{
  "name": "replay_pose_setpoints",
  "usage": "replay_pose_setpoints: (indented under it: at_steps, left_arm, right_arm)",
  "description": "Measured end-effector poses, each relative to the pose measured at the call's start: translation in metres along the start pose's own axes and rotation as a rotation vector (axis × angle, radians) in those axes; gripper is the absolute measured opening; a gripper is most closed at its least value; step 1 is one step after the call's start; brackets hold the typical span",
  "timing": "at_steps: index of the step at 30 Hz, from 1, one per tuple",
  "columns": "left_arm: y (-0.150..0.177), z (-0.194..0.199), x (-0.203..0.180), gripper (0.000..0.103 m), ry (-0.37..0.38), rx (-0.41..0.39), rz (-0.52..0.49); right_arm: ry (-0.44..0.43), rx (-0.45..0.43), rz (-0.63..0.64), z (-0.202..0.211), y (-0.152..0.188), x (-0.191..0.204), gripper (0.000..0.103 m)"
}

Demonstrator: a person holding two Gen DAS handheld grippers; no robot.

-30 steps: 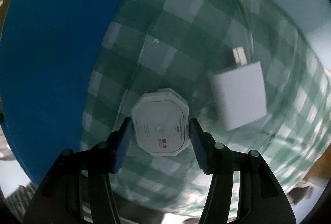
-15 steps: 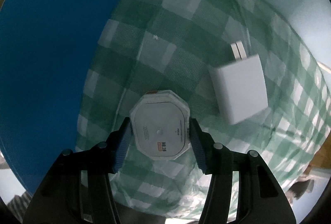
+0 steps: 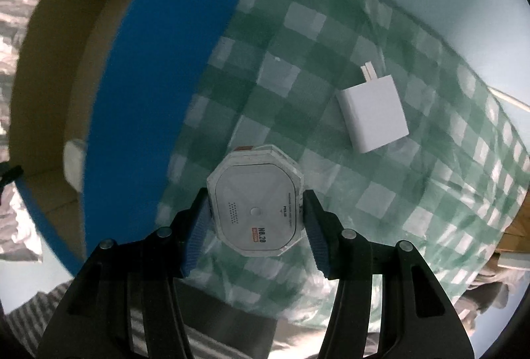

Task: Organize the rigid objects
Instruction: 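Carry the octagonal case over the box with the right gripper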

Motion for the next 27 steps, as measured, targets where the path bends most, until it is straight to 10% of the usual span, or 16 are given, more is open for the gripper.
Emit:
replay_pose_setpoints:
  at_steps: [17, 27]
  left_arm:
    - [-0.001, -0.001, 0.001, 0.011, 0.009, -0.01, -0.012]
    - [0.0, -0.001, 0.0, 0.011, 0.014, -0.013, -0.012]
  right_arm:
    - [-0.096, -0.072, 0.158, 0.069, -0.009, 0.094, 0.054]
    - [-0.114, -0.039, 0.254, 0.043, -0.022, 0.142, 0.054]
Point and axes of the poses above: each gripper's, at about its wrist camera, not at the fingertips, and z roughly against the way its jaws point, x to its left, y to its underside, the point moved 9 cm from there along -z, roughly the way its jaws point, and after that the axes turned 15 degrees about -y, right-handed, at the moved point
